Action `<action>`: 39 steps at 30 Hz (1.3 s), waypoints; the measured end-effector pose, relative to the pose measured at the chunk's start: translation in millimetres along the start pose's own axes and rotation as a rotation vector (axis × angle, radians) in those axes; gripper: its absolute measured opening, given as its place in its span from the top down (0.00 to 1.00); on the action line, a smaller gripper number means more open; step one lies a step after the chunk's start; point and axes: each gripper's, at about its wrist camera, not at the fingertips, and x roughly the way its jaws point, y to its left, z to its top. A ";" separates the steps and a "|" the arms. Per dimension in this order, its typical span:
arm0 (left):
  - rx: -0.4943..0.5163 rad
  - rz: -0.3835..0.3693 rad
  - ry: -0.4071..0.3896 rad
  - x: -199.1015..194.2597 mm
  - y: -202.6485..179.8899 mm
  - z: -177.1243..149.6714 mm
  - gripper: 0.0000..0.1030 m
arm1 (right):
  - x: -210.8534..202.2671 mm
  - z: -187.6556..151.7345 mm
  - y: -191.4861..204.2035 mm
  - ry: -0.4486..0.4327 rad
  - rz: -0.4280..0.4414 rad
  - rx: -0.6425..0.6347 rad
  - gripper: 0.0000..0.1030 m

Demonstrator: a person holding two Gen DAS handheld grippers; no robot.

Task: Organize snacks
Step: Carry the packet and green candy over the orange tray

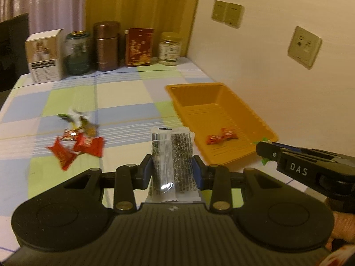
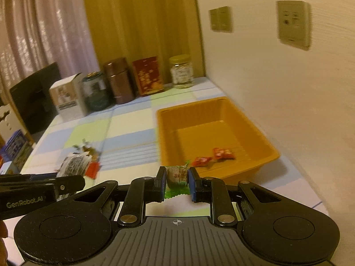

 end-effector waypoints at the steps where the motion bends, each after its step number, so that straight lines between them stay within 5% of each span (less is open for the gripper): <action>1: 0.001 -0.012 0.001 2.8 -4.0 2.3 0.67 | 0.0 1.9 -5.8 -0.004 -0.007 0.007 0.79; 17: 0.032 -0.111 0.025 62.1 -55.4 37.9 0.67 | 25.3 38.1 -62.1 -0.034 -0.067 0.035 0.79; 39: 0.053 -0.131 0.056 131.5 -73.8 60.5 0.67 | 77.3 55.0 -96.0 -0.010 -0.080 0.086 0.79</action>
